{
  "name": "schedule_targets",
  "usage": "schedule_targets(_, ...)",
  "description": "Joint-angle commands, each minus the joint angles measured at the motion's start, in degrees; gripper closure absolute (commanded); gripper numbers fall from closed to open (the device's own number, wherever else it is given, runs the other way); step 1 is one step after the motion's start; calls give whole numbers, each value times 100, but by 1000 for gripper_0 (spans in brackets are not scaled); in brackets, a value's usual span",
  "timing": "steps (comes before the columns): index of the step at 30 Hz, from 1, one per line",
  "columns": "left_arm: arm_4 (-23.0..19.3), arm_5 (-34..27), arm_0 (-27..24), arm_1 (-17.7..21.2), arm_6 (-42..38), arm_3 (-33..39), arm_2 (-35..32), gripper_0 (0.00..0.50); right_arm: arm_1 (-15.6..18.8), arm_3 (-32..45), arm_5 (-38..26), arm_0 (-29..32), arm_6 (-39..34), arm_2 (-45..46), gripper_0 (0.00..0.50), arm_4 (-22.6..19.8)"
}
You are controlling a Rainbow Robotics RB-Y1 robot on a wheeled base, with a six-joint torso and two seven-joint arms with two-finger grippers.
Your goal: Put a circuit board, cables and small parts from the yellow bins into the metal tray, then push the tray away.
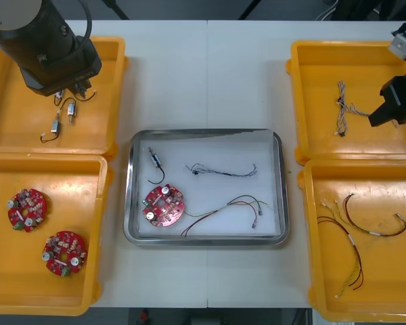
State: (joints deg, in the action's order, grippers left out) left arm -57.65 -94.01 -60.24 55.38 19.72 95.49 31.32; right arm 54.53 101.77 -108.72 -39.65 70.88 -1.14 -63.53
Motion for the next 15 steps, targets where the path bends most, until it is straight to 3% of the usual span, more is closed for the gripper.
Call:
schedule_targets(1,-9,-56,-14,263,199,145,-179,500,312,168,-128,370,-522,545,0,43)
schedule_targets(9,263,-214,30,-71,24,180,-170,500,348,414,-128,1029,-777,1292,0,236)
schedule_targets(15,562,-205,241,-291,-600,523,-170,500,339,950,-128,1679,-777,1635,0,544)
